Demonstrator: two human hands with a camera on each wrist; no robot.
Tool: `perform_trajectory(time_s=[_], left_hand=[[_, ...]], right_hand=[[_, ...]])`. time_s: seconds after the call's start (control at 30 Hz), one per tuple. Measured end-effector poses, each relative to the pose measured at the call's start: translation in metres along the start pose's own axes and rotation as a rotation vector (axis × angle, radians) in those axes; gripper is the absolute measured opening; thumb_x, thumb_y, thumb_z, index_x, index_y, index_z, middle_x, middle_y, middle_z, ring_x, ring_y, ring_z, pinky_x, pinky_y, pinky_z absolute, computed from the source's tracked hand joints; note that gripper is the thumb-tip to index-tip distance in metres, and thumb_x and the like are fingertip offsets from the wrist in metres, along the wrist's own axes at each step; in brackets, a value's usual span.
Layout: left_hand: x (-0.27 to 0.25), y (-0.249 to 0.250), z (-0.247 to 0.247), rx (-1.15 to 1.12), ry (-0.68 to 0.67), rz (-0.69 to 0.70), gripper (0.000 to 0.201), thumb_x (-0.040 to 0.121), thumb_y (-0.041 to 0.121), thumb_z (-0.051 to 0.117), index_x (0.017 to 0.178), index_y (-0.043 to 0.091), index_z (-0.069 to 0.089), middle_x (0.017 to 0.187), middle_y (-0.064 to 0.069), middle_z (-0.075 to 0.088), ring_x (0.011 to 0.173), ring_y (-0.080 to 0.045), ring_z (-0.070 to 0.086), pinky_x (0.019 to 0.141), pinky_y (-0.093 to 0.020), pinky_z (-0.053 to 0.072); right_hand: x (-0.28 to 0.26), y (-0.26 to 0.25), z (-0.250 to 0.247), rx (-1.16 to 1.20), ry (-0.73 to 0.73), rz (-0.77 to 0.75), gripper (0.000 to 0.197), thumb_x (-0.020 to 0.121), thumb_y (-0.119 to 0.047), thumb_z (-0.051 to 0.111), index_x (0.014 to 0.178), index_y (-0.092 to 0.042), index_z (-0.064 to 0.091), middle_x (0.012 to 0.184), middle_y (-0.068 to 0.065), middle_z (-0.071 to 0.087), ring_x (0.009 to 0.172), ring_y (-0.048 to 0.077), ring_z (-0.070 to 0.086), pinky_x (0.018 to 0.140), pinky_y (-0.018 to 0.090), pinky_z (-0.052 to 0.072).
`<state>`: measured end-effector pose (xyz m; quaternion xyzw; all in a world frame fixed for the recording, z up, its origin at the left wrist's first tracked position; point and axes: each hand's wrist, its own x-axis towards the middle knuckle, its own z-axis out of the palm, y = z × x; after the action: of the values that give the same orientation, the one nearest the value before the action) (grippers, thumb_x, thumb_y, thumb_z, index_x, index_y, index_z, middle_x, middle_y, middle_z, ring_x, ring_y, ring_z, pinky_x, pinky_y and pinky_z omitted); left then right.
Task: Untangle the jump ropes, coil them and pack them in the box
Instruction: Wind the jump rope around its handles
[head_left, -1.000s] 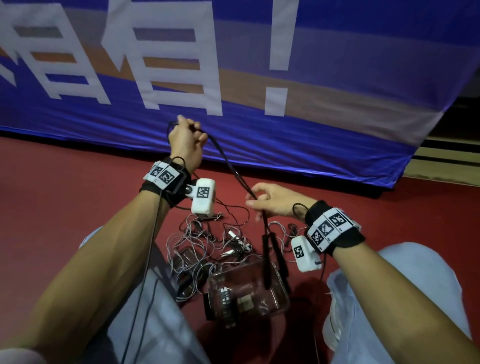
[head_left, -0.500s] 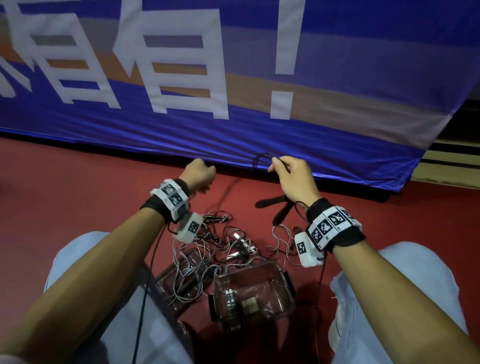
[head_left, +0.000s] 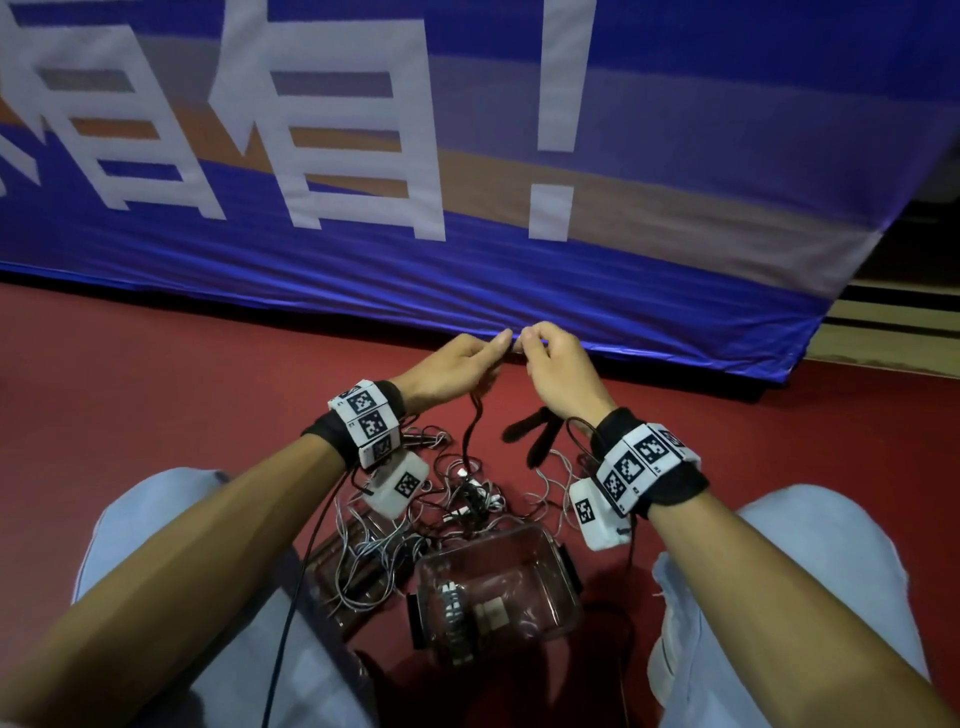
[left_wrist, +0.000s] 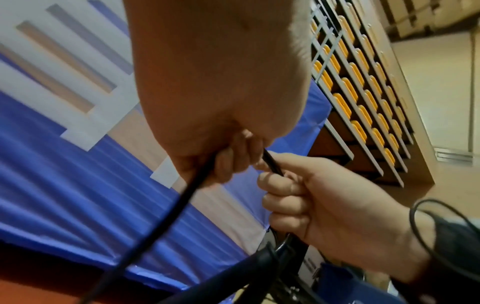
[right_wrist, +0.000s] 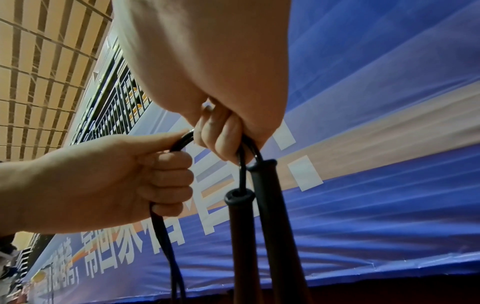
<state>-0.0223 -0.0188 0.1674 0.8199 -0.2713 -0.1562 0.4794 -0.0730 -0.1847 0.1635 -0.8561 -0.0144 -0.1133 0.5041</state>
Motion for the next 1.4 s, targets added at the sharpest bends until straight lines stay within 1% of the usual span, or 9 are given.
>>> perform_trajectory(time_s=[0.1, 0.27, 0.4, 0.5, 0.67, 0.97, 1.13, 1.27, 1.4], left_hand=[[0.000, 0.005, -0.004, -0.101, 0.119, 0.005, 0.058, 0.100, 0.057, 0.050, 0.057, 0.019, 0.037, 0.059, -0.007, 0.029, 0.056, -0.020, 0.024, 0.059, -0.039, 0.018], [0.003, 0.007, -0.019, -0.293, 0.306, 0.015, 0.056, 0.094, 0.046, 0.066, 0.054, 0.018, 0.040, 0.056, -0.009, 0.035, 0.053, -0.019, 0.029, 0.056, -0.033, 0.029], [0.005, 0.006, -0.033, -0.532, 0.402, 0.012, 0.055, 0.099, 0.033, 0.063, 0.055, 0.022, 0.032, 0.051, 0.001, 0.024, 0.051, -0.018, 0.020, 0.054, -0.033, 0.021], [0.004, 0.006, -0.039, -0.639, 0.415, 0.007, 0.052, 0.100, 0.026, 0.061, 0.058, 0.023, 0.030, 0.051, 0.003, 0.020, 0.051, -0.016, 0.017, 0.056, -0.036, 0.016], [0.004, -0.003, -0.046, -0.740, 0.449, -0.037, 0.050, 0.100, 0.022, 0.058, 0.058, 0.025, 0.032, 0.053, 0.004, 0.019, 0.049, -0.015, 0.017, 0.054, -0.032, 0.016], [0.003, -0.013, -0.060, -0.842, 0.523, -0.107, 0.051, 0.102, 0.024, 0.052, 0.057, 0.026, 0.028, 0.051, 0.006, 0.016, 0.048, -0.012, 0.016, 0.050, -0.027, 0.017], [0.005, -0.025, -0.069, -0.732, 0.628, -0.220, 0.044, 0.099, 0.023, 0.053, 0.058, 0.024, 0.036, 0.048, 0.007, 0.026, 0.045, -0.012, 0.021, 0.051, -0.030, 0.016], [0.005, -0.039, -0.069, -0.516, 0.562, -0.437, 0.032, 0.096, 0.027, 0.055, 0.066, 0.017, 0.053, 0.050, 0.001, 0.047, 0.044, -0.015, 0.035, 0.049, -0.026, 0.026], [0.003, -0.037, -0.062, -0.391, 0.486, -0.393, 0.026, 0.100, 0.018, 0.052, 0.084, 0.005, 0.067, 0.055, -0.002, 0.064, 0.055, -0.020, 0.054, 0.054, -0.025, 0.044]], right_hand=[[0.002, 0.002, 0.001, 0.015, -0.051, 0.025, 0.034, 0.108, -0.040, 0.043, 0.085, -0.021, 0.057, 0.068, 0.000, 0.051, 0.055, 0.012, 0.042, 0.058, 0.031, 0.036], [-0.001, -0.007, 0.004, 0.045, -0.201, 0.036, 0.052, 0.104, -0.054, 0.046, 0.070, -0.016, 0.056, 0.053, 0.003, 0.050, 0.044, 0.016, 0.050, 0.056, 0.032, 0.043], [-0.006, -0.004, 0.002, 0.094, -0.314, 0.003, 0.042, 0.105, -0.037, 0.054, 0.072, -0.012, 0.055, 0.062, 0.008, 0.063, 0.062, 0.018, 0.070, 0.070, 0.022, 0.050], [-0.004, -0.002, 0.003, 0.239, -0.359, 0.124, 0.039, 0.107, -0.035, 0.052, 0.081, -0.007, 0.059, 0.076, 0.014, 0.069, 0.068, 0.027, 0.072, 0.072, 0.033, 0.058], [-0.008, 0.001, 0.007, 0.243, -0.463, 0.286, 0.039, 0.106, -0.045, 0.049, 0.104, -0.008, 0.062, 0.077, 0.013, 0.072, 0.068, 0.028, 0.073, 0.066, 0.032, 0.060], [-0.015, 0.001, 0.020, 0.281, -0.449, 0.360, 0.060, 0.105, -0.060, 0.037, 0.091, -0.008, 0.065, 0.058, -0.001, 0.047, 0.044, 0.013, 0.043, 0.048, 0.025, 0.039], [-0.016, -0.002, 0.019, 0.319, -0.464, 0.318, 0.055, 0.107, -0.047, 0.045, 0.103, 0.003, 0.066, 0.065, 0.006, 0.060, 0.048, 0.016, 0.055, 0.048, 0.028, 0.052], [-0.018, -0.003, 0.017, 0.472, -0.463, 0.333, 0.044, 0.108, -0.032, 0.050, 0.117, 0.010, 0.062, 0.078, 0.010, 0.063, 0.053, 0.016, 0.056, 0.048, 0.028, 0.050], [-0.018, -0.010, 0.009, 0.692, -0.479, 0.374, 0.042, 0.109, -0.022, 0.047, 0.127, 0.014, 0.055, 0.084, 0.011, 0.062, 0.059, 0.016, 0.054, 0.050, 0.025, 0.048]])
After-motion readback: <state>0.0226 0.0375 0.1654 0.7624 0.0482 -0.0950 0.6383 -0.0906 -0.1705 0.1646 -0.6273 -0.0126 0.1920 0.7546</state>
